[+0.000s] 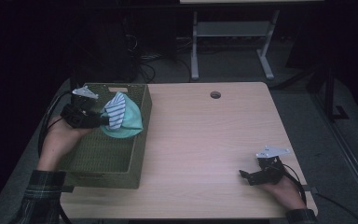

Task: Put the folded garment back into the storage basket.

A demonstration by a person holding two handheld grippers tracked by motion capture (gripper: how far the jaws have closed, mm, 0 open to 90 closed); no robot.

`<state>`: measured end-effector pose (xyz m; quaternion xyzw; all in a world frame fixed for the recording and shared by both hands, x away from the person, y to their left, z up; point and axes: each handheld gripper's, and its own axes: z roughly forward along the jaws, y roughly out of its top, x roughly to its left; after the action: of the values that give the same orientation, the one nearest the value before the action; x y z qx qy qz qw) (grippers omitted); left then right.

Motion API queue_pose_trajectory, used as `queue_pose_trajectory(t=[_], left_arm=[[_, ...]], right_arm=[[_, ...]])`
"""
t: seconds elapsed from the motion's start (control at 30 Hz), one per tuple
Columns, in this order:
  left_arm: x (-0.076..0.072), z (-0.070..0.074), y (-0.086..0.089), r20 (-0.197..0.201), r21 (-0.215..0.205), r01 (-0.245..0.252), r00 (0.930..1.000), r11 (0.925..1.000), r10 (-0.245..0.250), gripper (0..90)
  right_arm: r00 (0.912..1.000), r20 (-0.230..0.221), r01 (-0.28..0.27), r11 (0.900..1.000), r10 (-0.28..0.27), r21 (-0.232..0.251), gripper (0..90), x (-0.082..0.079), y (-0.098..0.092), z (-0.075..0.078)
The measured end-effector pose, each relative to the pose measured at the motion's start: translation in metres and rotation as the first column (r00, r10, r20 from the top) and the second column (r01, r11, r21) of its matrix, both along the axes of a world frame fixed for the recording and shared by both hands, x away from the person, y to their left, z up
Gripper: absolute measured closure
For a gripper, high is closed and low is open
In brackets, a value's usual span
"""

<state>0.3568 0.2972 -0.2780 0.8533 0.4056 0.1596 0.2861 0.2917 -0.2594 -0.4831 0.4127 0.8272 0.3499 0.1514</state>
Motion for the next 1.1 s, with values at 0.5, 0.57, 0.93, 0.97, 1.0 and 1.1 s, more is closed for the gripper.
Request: queue_pose_trajectory(t=[0.5, 0.57, 0.93, 0.97, 1.0, 1.1], left_arm=[[0.003, -0.016, 0.026, 0.001, -0.016, -0.104, 0.9945, 0.9944, 0.104, 73.7], [0.004, -0.021, 0.028, -0.003, -0.005, -0.116, 0.9932, 0.9932, 0.116, 73.7], [0.011, -0.058, 0.033, -0.054, -0.012, -0.142, 0.9885, 0.9898, 0.141, 73.7], [0.011, -0.061, 0.033, -0.059, -0.011, -0.142, 0.9882, 0.9898, 0.141, 73.7], [0.012, -0.064, 0.032, -0.061, -0.012, -0.143, 0.9880, 0.9897, 0.142, 73.7], [0.015, -0.071, 0.032, -0.074, -0.011, -0.141, 0.9874, 0.9900, 0.139, 73.7]], right_arm=[[1.0000, 0.000, -0.001, 1.000, 0.001, -0.001, 2.1, 0.000, 0.000, 0.000], [1.0000, 0.000, -0.001, 1.000, 0.001, -0.001, 2.1, 0.000, 0.000, 0.000], [1.0000, -0.001, 0.000, 1.000, 0.000, -0.001, 2.1, 0.000, 0.000, 0.000], [1.0000, -0.001, 0.000, 1.000, 0.000, -0.001, 2.1, 0.000, 0.000, 0.000], [1.0000, -0.001, 0.000, 1.000, 0.000, -0.001, 2.1, 0.000, 0.000, 0.000], [1.0000, -0.001, 0.000, 1.000, 0.000, -0.001, 2.1, 0.000, 0.000, 0.000]])
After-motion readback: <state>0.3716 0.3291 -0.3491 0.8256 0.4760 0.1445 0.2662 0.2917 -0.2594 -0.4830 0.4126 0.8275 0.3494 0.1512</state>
